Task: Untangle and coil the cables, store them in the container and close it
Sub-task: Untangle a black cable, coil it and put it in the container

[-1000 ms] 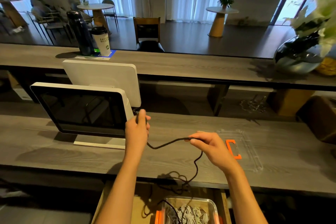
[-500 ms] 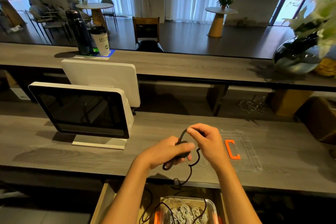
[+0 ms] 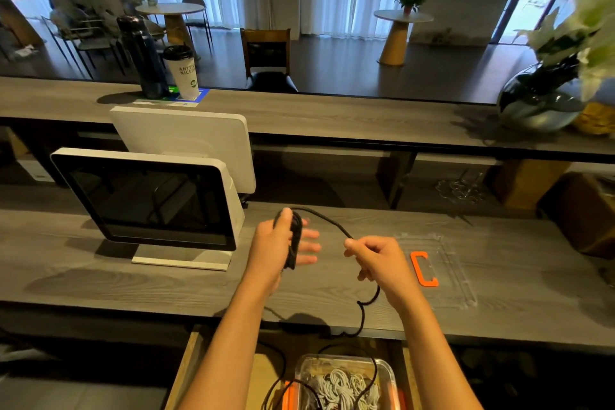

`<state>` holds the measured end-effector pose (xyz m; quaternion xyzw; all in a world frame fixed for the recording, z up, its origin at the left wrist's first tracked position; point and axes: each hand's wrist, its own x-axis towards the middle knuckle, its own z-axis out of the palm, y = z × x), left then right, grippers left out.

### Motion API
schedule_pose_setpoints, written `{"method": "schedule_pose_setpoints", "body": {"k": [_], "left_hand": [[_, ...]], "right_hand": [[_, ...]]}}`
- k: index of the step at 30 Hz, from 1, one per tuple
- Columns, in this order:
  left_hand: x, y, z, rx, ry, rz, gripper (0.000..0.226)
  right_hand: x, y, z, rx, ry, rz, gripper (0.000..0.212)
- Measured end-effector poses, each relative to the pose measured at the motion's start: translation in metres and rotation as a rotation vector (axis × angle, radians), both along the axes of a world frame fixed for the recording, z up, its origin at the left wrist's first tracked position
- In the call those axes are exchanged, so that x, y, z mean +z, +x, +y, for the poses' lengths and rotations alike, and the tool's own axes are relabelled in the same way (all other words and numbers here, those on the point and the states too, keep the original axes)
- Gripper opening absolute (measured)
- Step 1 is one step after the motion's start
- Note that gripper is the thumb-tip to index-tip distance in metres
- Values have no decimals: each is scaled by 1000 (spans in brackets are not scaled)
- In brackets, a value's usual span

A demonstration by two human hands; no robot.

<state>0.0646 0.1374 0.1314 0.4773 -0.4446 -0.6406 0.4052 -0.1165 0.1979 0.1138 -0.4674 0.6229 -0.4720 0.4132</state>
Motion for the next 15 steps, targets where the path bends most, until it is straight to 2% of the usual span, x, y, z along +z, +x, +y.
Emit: {"method": "schedule_pose_setpoints", "body": {"k": [2,5,8,11,15], "left_hand": [[1,3,-4,115,72,291,47],[9,7,-3,144,131,709,45],[15,13,-4,172,142,915,40],[20,20,-8,248,103,797,41],[20,17,-6,379,-105,213,36]], "right_hand": [[-4,-3,1,54,19,-9,21],[-7,-2,2,149,57,-42,19],[-8,-1,2,208,81,-36,19],[-9,-4,5,259,75,-3,17],[-7,-1,9,341,36,40,19]]}}
